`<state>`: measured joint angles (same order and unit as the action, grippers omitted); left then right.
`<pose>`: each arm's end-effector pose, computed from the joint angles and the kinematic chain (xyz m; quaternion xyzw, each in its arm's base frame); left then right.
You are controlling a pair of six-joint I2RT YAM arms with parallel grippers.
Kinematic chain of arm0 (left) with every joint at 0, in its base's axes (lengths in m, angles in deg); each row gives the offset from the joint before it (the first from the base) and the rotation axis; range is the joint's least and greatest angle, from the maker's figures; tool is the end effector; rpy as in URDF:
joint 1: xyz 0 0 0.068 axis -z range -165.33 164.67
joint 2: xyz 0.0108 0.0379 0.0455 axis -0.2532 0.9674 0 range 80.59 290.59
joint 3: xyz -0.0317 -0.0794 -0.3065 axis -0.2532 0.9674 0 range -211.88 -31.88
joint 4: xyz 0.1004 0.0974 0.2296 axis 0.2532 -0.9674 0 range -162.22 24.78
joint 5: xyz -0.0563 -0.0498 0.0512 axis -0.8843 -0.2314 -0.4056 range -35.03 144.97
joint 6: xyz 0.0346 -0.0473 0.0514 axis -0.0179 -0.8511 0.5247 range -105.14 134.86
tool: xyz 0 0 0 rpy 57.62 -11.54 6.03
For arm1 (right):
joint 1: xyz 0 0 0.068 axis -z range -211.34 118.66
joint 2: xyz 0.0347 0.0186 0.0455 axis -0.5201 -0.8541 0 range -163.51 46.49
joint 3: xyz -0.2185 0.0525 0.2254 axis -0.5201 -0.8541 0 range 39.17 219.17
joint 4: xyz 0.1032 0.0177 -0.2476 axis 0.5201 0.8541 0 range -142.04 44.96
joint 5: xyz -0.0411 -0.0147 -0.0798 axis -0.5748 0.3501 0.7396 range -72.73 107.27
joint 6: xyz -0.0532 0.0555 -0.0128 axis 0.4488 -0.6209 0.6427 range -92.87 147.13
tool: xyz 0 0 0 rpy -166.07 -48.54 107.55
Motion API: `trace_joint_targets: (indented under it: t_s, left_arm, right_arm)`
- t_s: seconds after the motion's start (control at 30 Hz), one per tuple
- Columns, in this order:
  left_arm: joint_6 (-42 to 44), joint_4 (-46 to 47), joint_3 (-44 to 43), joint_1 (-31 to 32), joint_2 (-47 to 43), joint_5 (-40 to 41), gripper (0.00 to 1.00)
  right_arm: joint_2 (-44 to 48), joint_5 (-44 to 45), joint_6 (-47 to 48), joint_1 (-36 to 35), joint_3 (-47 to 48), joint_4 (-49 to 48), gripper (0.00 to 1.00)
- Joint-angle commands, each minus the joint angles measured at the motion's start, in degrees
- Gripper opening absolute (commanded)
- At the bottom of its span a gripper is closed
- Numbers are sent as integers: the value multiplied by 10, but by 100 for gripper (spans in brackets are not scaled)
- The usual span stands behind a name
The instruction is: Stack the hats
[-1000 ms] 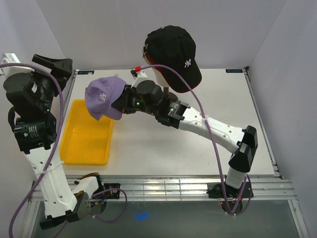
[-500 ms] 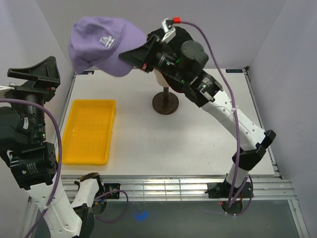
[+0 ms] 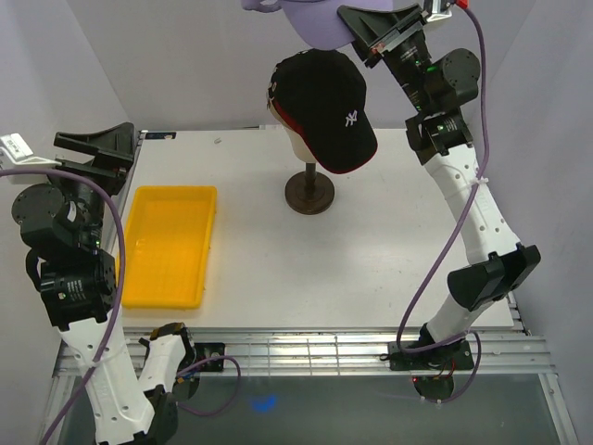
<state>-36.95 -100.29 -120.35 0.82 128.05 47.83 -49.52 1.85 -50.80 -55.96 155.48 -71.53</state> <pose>0.0998 0.0161 0.5681 -0.3234 0.5866 -0.2806 0.6874 0.3336 0.1723 0.6550 0.0800 0.4303 0.7357 0.5170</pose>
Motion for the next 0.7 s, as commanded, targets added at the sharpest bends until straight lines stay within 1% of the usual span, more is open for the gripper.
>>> trace_joint_targets:
  t_s: [0.0,0.07,0.1,0.13,0.2,0.33,0.67]
  left_arm:
    - [-5,24,5,4,-5,-18,86]
    - [-11,28,11,4,-7,-24,86]
    - [-13,31,17,4,-8,-27,86]
    - [-15,32,20,4,-9,-32,86]
    - [-18,36,24,4,-8,-36,85]
    - [-18,38,21,3,-6,-39,85]
    - [-19,43,25,4,-4,-46,84]
  right_arm:
    - [38,-27,-78,29,-43,-96,8]
    - [67,-27,-90,43,-78,-107,8]
    - [86,-27,-93,48,-119,-117,8]
    - [95,-27,-99,55,-138,-126,8]
    - [105,-35,-115,59,-184,-153,8]
    - [122,-38,-131,63,-241,-186,8]
    - [123,-52,-143,83,-292,-235,8]
